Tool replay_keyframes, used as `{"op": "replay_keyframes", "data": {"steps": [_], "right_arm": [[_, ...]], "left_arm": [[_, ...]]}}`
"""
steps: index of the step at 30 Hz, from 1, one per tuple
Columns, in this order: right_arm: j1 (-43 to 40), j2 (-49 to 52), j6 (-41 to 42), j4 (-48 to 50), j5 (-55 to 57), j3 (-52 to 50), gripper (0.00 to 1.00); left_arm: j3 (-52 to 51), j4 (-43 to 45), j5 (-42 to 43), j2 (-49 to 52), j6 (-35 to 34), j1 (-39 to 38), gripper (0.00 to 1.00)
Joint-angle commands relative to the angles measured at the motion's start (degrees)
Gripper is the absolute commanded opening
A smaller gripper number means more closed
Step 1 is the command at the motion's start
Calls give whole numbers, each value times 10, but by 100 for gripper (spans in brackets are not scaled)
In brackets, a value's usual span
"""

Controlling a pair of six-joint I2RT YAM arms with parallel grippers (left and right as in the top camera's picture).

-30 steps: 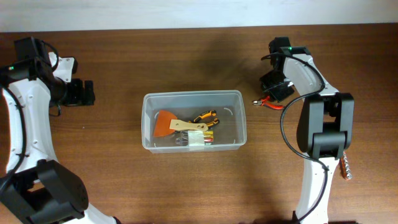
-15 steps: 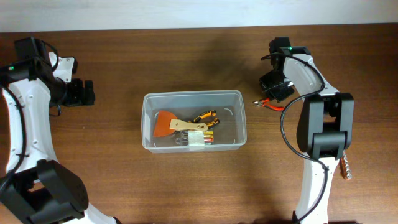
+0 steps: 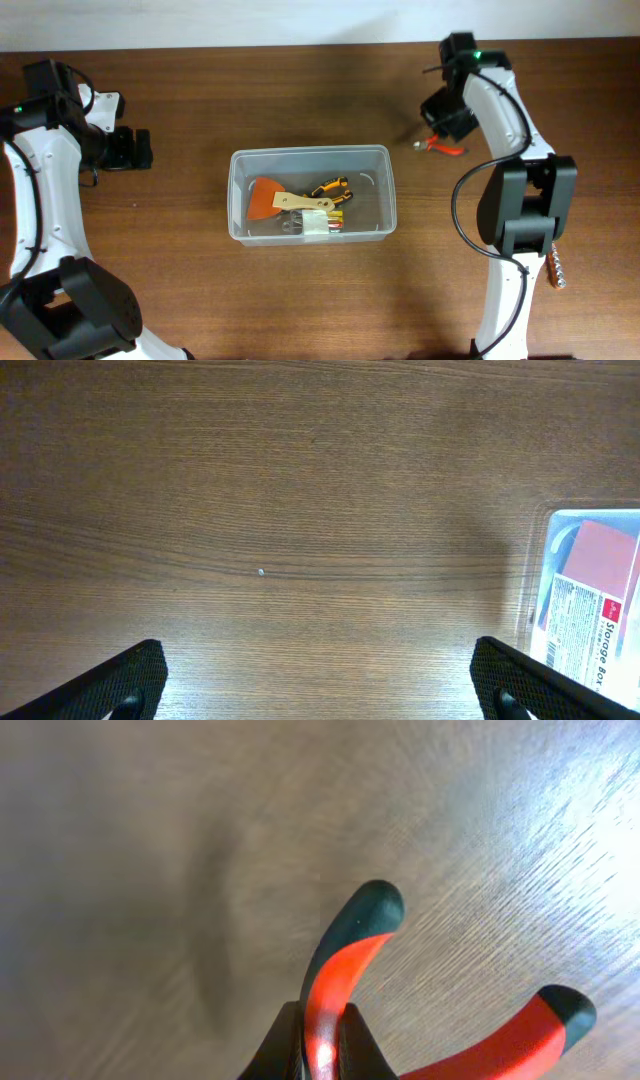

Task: Pack container
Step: 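Lift the red pliers and carry them over the clear box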

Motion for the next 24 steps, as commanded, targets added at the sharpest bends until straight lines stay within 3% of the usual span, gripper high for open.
{"op": "replay_keyframes", "data": {"steps": [1, 11, 20, 24], "right_arm": [[-2, -2, -50, -29, 5, 70, 6], [32, -2, -255, -185, 5, 246, 6], [106, -13, -295, -267, 0, 291, 6], [150, -13, -356, -281, -42, 291, 6]], "left_arm": [[-3, 1, 8, 5, -6, 5, 99], [-3, 1, 8, 5, -6, 5, 99], [-3, 1, 8, 5, -6, 5, 99], [-3, 1, 8, 5, -6, 5, 99]]}}
